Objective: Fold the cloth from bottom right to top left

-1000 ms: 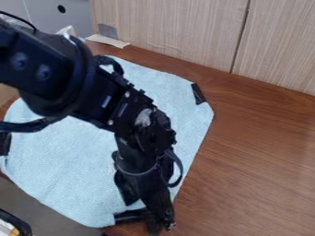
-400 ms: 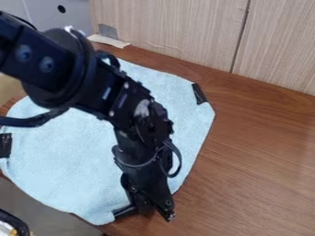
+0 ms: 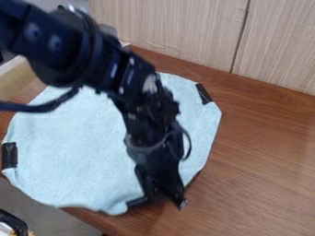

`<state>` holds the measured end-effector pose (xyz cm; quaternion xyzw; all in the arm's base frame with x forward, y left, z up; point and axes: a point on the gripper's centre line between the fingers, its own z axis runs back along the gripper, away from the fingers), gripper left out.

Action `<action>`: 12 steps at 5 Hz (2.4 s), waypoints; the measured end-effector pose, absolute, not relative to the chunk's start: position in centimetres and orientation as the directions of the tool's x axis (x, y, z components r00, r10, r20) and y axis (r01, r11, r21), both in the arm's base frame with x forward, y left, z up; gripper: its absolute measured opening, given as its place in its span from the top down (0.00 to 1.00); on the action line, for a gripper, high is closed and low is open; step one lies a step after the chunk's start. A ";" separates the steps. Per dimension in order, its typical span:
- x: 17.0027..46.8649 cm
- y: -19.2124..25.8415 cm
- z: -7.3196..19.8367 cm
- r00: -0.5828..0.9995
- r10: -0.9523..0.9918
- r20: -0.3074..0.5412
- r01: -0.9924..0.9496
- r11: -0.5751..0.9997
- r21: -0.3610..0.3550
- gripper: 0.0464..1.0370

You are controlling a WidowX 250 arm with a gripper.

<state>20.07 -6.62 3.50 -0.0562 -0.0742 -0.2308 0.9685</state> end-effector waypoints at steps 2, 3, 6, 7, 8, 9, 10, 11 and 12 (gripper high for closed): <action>24.1 -3.7 6.8 0.905 -0.349 0.243 0.381 0.919 -0.100 0.96; 26.6 -0.7 8.2 0.923 -0.274 0.270 0.312 0.944 -0.109 0.96; 33.2 11.1 5.3 0.977 -0.045 0.208 0.079 0.984 -0.157 0.96; 34.3 12.8 3.7 0.984 -0.026 0.177 0.056 0.985 -0.166 0.96; 34.3 12.9 2.5 0.988 -0.024 0.152 0.050 0.985 -0.167 0.93; 34.1 12.6 2.1 0.990 -0.030 0.138 0.050 0.989 -0.142 0.75; 33.9 12.2 2.1 0.992 -0.037 0.122 0.053 0.990 -0.129 0.47; 33.9 11.7 2.2 0.992 -0.046 0.119 0.061 0.990 -0.125 0.19; 33.9 11.6 2.2 0.992 -0.051 0.116 0.065 0.991 -0.118 0.04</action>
